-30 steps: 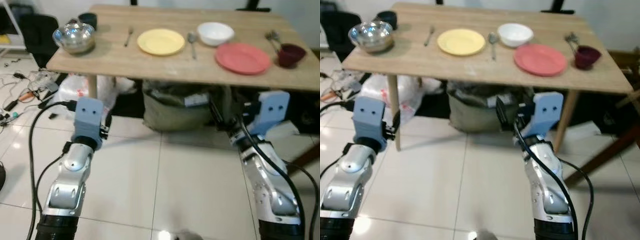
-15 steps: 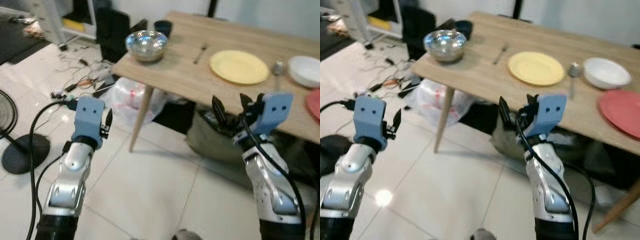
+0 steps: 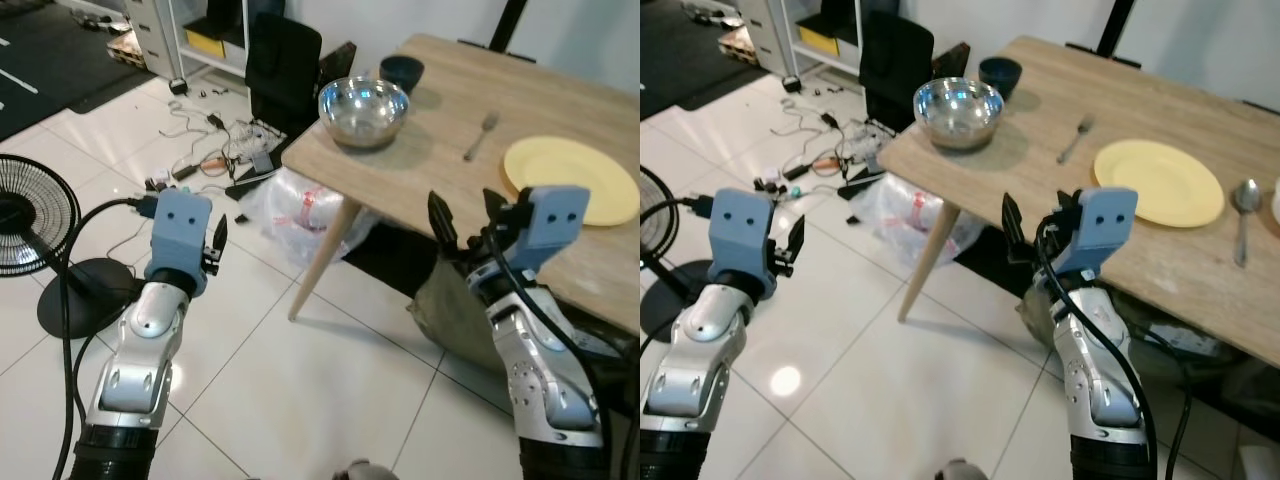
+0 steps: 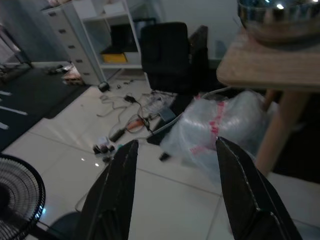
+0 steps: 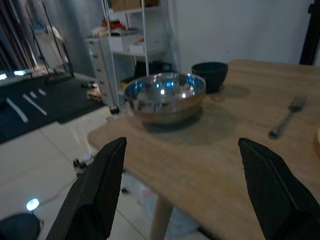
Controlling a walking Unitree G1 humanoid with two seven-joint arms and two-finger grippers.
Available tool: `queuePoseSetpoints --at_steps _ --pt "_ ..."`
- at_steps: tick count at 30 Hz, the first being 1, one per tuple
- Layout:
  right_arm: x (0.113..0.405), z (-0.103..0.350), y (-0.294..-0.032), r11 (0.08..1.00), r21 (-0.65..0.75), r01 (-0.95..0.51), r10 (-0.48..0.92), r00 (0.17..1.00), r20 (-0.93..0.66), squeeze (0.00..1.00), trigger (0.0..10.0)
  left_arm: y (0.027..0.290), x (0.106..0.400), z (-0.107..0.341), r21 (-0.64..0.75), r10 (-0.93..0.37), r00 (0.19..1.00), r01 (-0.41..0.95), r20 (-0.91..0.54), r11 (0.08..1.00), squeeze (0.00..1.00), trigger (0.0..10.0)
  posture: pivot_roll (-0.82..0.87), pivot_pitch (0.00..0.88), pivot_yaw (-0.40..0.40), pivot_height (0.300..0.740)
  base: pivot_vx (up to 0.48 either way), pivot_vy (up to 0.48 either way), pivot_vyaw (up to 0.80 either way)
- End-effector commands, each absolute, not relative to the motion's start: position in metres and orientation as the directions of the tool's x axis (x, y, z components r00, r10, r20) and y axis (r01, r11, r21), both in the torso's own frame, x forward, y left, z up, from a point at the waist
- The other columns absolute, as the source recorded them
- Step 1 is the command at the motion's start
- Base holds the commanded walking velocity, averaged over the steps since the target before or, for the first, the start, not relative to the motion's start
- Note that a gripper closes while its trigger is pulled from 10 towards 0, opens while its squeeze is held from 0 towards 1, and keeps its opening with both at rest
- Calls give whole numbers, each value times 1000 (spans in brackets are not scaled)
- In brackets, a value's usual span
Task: Setting the table
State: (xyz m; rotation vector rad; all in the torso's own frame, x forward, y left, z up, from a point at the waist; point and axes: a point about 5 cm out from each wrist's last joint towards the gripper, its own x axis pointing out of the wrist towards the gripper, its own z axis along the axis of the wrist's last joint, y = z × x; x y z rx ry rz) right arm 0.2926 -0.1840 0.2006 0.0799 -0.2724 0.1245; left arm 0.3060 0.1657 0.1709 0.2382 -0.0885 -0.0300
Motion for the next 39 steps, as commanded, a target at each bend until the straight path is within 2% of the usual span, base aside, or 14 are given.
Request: queuePoseSetpoints --at_steps 1,16,23,27,28,30,32,39 --pt "292 201 -186 989 71 -129 104 954 280 0 10000 167 308 169 242 -30 996 10 79 970 0 10000 -83 13 91 740 480 0 0" --pt "291 205 -194 991 86 -99 70 953 294 0 10000 169 309 171 252 -36 996 13 87 968 0 10000 -85 17 93 740 480 0 0" --pt "292 210 -203 996 63 -55 34 953 301 0 10000 165 308 172 276 -90 991 60 97 959 0 10000 -83 18 90 740 480 0 0" --pt "294 216 -222 999 34 25 -35 950 309 0 10000 157 306 178 278 -242 966 208 94 938 0 10000 -82 18 88 740 480 0 0" --pt "294 216 -222 999 34 25 -35 950 309 0 10000 157 306 178 278 -242 966 208 94 938 0 10000 -82 18 88 740 480 0 0" --pt "294 220 -232 998 36 58 -67 947 316 0 10000 150 300 180 277 -368 927 337 69 900 0 10000 -82 18 88 740 206 0 0" --pt "294 220 -234 997 40 63 -72 947 314 0 10000 149 297 179 292 -413 909 381 52 877 0 10000 -82 18 88 740 0 0 0" --pt "294 219 -234 996 56 65 -79 949 305 0 10000 150 296 178 288 -431 902 404 34 868 0 10000 -81 21 86 740 0 0 -496"
